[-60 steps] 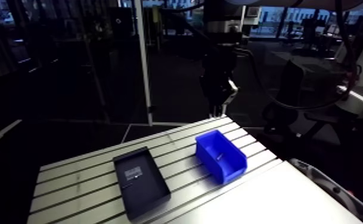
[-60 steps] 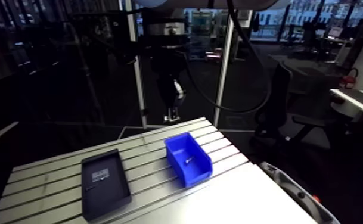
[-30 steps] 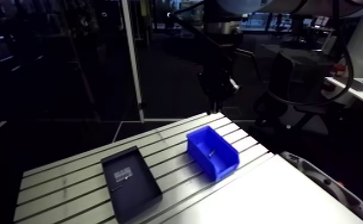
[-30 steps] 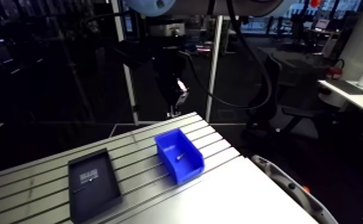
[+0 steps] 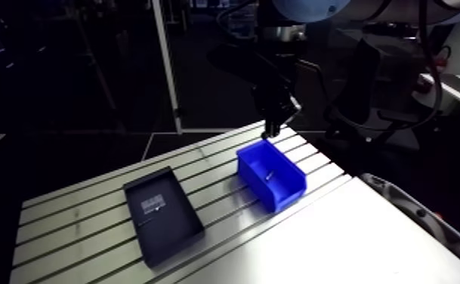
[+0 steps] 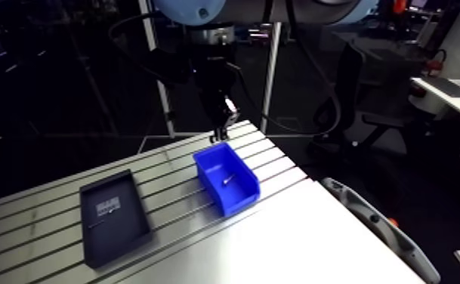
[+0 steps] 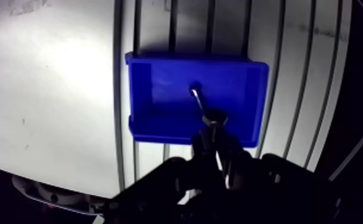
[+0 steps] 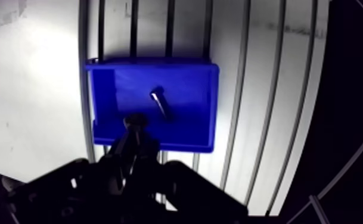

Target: Pick up the M10 bolt from the tray and put it into the blue bin.

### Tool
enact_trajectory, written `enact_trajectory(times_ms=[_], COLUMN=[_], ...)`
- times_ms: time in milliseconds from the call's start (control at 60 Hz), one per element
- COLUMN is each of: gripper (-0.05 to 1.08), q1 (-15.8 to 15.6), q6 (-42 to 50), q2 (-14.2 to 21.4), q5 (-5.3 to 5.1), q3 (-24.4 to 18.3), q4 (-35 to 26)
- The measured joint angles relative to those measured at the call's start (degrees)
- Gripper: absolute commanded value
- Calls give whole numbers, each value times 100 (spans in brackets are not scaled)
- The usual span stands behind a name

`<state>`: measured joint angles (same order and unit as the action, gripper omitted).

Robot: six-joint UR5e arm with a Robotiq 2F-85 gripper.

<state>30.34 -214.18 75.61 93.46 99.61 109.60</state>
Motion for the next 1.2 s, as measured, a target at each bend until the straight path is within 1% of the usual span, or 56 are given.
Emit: enact_trajectory(times_ms=[367, 633, 883, 1200], gripper=[104, 103, 103, 103], q1=[-29, -47, -82, -150], q6=[90, 143, 155, 299], q2=[-333, -458, -578, -734], q5=[7, 2, 6, 9], q3=[97, 192, 366, 537], q4=[396, 567, 990, 1306])
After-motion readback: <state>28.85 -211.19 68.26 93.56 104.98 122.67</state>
